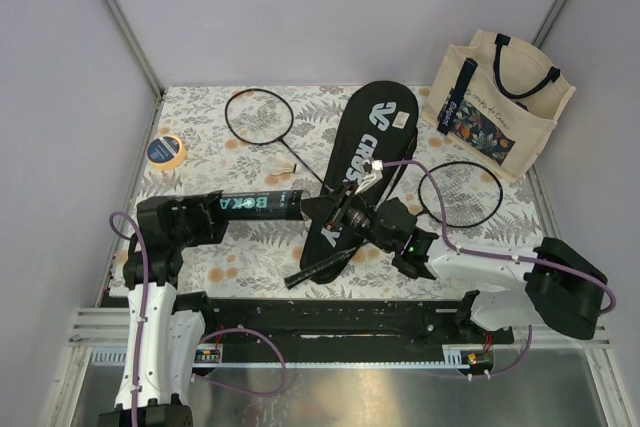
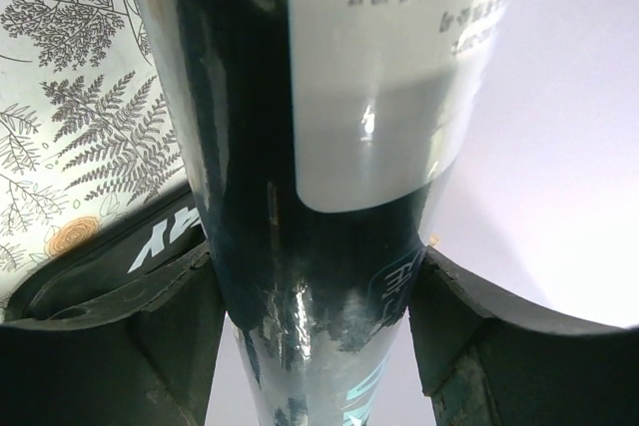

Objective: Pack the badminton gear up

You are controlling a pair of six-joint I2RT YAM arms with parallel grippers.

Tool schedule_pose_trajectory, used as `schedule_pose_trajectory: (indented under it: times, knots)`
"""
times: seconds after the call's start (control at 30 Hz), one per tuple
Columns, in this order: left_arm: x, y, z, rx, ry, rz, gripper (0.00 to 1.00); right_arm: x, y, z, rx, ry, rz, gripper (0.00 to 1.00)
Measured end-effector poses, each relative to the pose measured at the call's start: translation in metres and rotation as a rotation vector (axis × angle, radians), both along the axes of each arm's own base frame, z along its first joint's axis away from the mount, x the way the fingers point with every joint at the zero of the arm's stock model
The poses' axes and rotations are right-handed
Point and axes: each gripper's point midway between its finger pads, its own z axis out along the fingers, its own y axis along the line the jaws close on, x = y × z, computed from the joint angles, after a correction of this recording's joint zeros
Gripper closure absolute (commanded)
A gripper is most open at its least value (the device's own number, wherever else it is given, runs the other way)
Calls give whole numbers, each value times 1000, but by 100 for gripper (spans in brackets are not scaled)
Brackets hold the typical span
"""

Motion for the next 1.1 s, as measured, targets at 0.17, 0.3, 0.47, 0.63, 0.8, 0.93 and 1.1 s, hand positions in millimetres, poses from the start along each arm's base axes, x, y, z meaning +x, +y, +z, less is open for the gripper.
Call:
schedule_pose_trajectory:
  times: [0.17, 0.3, 0.47, 0.63, 0.8, 0.93, 1.1]
  knots:
    - [1, 1, 1, -20, 3, 20, 79, -1, -20, 19, -10, -25, -51, 53]
    - [2, 4, 0, -14, 5, 38, 79, -2, -34, 32, -8, -45, -88, 52]
    - [3, 6, 0, -9, 6, 50, 79, 0, -46, 31, -38, -53, -123, 62]
    - [4, 6, 1, -14, 2, 51, 79, 4, -46, 19, -84, -42, -131, 66]
    - [3, 3, 2, -25, 0, 39, 79, 7, -30, -3, -142, -10, -91, 69]
    - [2, -1, 4, -38, -4, 20, 79, 8, -9, -12, -160, 17, -37, 71]
    - [0, -3, 7, -44, -18, 9, 79, 13, 13, -7, -139, 37, 5, 73]
